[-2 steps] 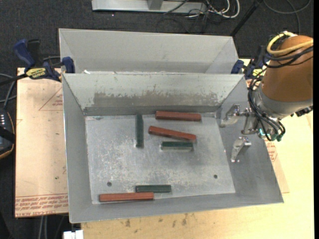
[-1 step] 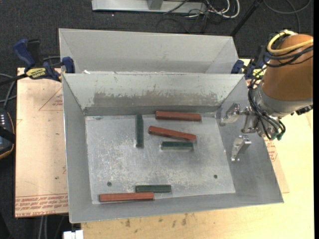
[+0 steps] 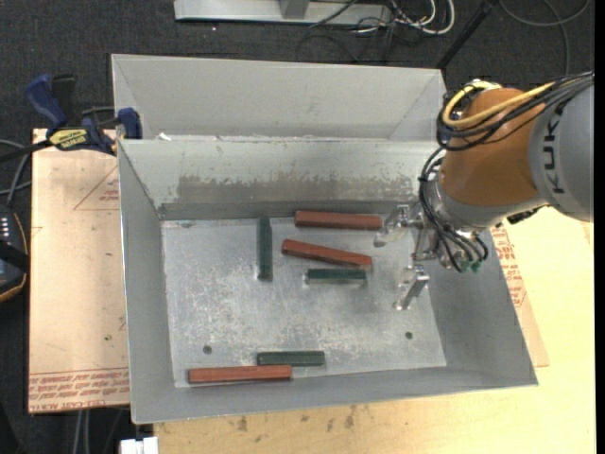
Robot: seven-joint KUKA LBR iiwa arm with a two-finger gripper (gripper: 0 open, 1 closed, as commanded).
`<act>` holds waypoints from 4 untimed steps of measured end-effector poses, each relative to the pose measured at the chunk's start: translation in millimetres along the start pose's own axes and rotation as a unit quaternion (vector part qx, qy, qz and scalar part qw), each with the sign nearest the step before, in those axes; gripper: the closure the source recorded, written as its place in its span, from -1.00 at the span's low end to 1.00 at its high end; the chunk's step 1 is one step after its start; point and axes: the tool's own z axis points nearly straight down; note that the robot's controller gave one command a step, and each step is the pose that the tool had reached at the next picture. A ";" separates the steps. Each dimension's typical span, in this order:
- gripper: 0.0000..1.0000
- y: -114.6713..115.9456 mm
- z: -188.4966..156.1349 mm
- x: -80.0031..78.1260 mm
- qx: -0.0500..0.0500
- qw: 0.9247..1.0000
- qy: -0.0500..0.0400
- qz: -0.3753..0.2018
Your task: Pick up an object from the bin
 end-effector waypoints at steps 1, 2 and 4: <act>-1.00 22.5 18.6 -10.7 -0.001 1.000 0.006 -0.014; -1.00 56.2 25.3 -45.4 -0.001 1.000 0.001 0.002; 1.00 51.0 78.9 -43.9 -0.003 0.999 -0.014 0.051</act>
Offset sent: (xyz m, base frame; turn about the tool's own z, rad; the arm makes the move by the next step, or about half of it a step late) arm 0.0418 0.0578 -0.0261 0.0051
